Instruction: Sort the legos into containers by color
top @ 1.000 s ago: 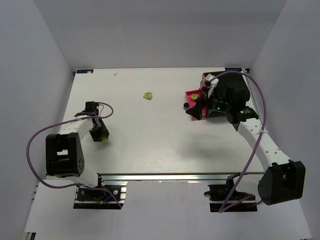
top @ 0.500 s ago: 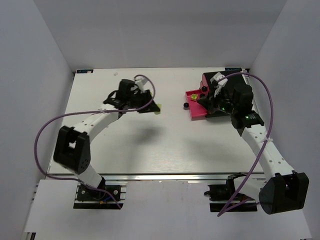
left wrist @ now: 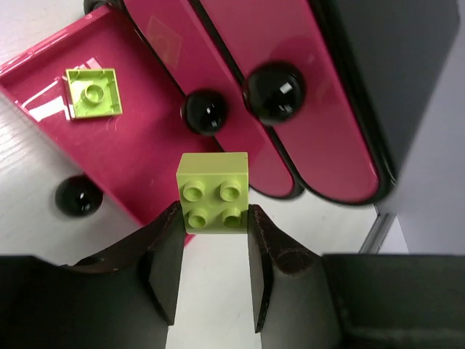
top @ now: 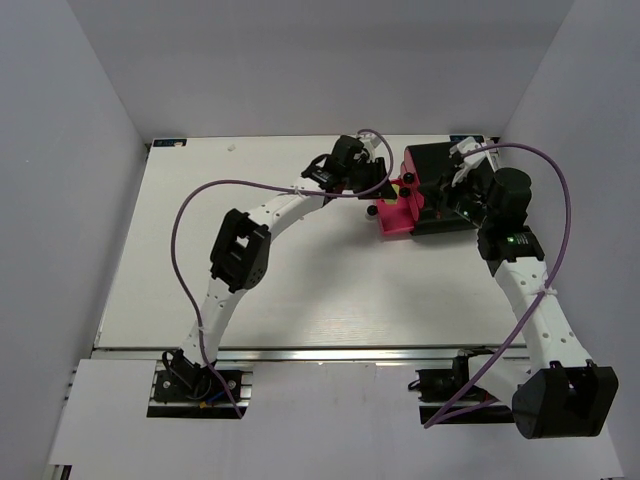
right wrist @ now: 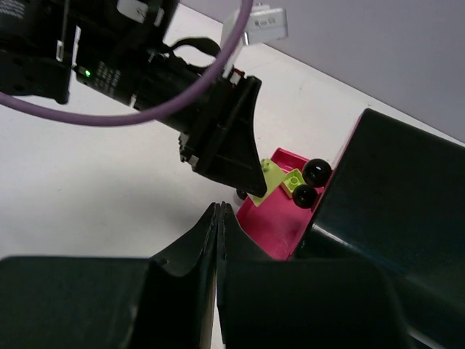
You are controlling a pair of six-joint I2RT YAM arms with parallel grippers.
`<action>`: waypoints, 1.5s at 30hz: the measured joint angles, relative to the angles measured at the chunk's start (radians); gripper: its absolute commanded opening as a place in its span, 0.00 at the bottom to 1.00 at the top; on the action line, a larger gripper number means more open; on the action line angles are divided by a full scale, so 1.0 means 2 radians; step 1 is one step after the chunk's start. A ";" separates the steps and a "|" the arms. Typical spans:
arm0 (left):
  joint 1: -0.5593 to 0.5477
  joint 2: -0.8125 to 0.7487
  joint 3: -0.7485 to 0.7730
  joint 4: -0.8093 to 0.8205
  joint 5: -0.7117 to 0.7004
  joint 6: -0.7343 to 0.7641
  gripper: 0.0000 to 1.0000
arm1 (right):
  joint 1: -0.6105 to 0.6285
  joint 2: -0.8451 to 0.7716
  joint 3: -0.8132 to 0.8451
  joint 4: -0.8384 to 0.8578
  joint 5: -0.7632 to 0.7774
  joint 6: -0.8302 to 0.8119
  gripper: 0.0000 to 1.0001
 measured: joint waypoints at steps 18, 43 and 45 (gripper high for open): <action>-0.002 0.080 0.083 -0.019 -0.039 -0.045 0.48 | -0.031 0.001 -0.005 0.005 -0.035 0.012 0.00; 0.124 0.026 0.038 -0.233 -0.310 -0.051 0.84 | -0.039 0.030 -0.005 -0.019 -0.093 -0.005 0.27; 0.125 0.039 0.038 -0.238 -0.310 -0.062 0.84 | -0.039 0.033 -0.005 -0.019 -0.093 -0.006 0.27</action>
